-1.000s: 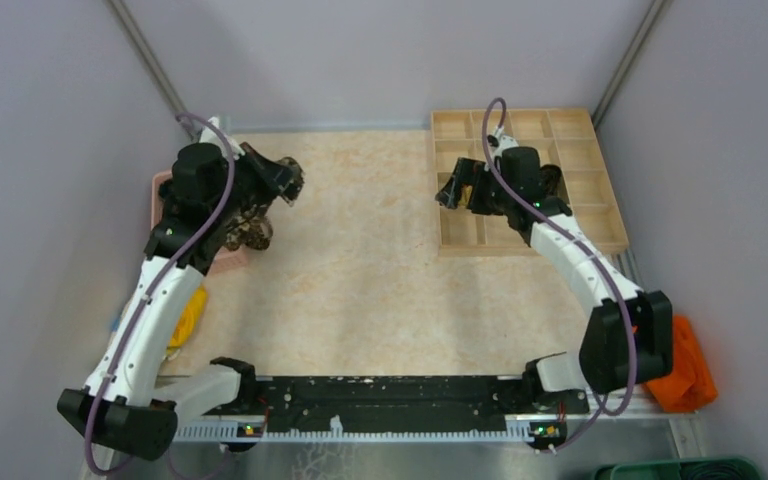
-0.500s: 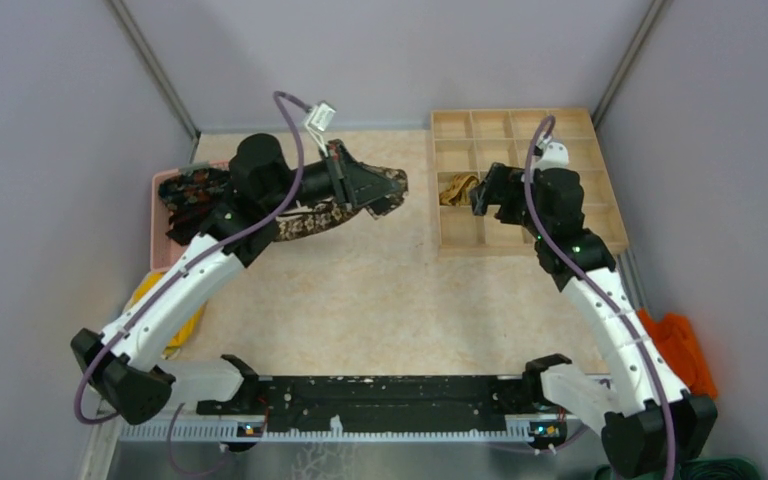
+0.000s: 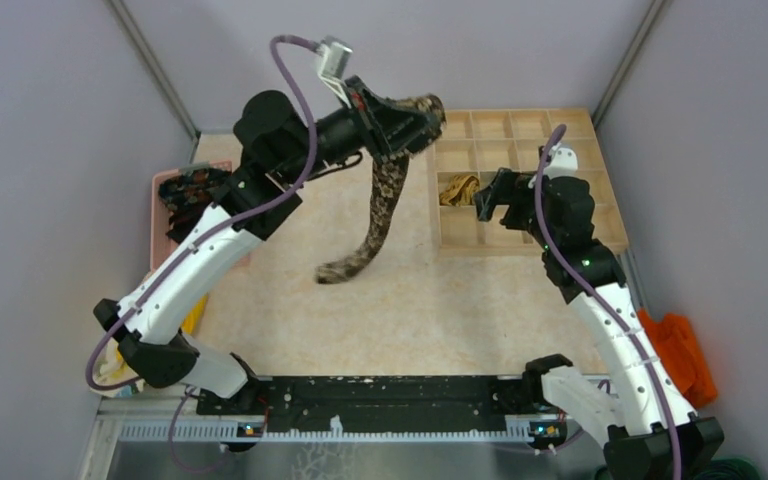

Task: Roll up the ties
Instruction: Place the tie at the center of the board.

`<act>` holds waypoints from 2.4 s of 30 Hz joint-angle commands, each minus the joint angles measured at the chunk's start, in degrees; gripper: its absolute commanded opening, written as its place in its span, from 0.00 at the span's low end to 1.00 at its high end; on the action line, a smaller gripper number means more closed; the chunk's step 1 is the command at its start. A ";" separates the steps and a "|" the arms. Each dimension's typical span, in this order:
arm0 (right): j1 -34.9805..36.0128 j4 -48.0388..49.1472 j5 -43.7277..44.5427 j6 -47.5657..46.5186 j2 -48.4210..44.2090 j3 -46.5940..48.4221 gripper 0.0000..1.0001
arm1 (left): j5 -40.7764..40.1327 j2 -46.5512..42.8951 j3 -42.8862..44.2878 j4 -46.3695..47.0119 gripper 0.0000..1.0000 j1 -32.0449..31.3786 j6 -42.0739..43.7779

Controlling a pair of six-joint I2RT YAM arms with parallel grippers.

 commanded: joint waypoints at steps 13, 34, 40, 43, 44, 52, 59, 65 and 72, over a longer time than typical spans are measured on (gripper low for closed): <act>0.39 4.92 -3.09 0.38 5.11 0.25 0.99 | -25.47 24.35 35.81 2.42 0.00 22.63 14.81; 0.48 10.05 -9.51 2.08 9.07 -5.03 0.99 | -17.66 -18.59 -46.37 39.06 0.00 17.71 5.75; 0.48 10.27 -11.37 2.17 11.64 -5.74 0.99 | -36.30 -37.71 -68.97 28.22 0.00 6.31 -0.47; 0.48 11.38 -13.42 2.63 12.47 -6.72 0.99 | -38.54 -45.63 -74.83 22.45 0.00 4.89 -4.59; 0.48 11.95 -14.04 2.94 12.81 -7.07 0.99 | -39.06 -46.87 -75.12 20.12 0.00 4.87 -5.05; 0.57 14.95 -16.75 4.52 18.17 -6.27 0.99 | -38.33 -21.09 -47.35 21.87 0.00 6.48 6.96; 0.57 16.87 -16.63 5.45 21.27 -4.63 0.99 | -21.61 25.09 19.77 11.32 0.00 16.88 10.15; 0.57 17.82 -16.96 5.11 22.45 -3.80 0.99 | -14.95 44.06 48.61 25.34 0.00 21.75 9.80; 0.57 18.93 -18.31 5.59 25.78 -4.26 0.99 | -6.50 19.54 8.02 45.79 0.00 21.75 11.62</act>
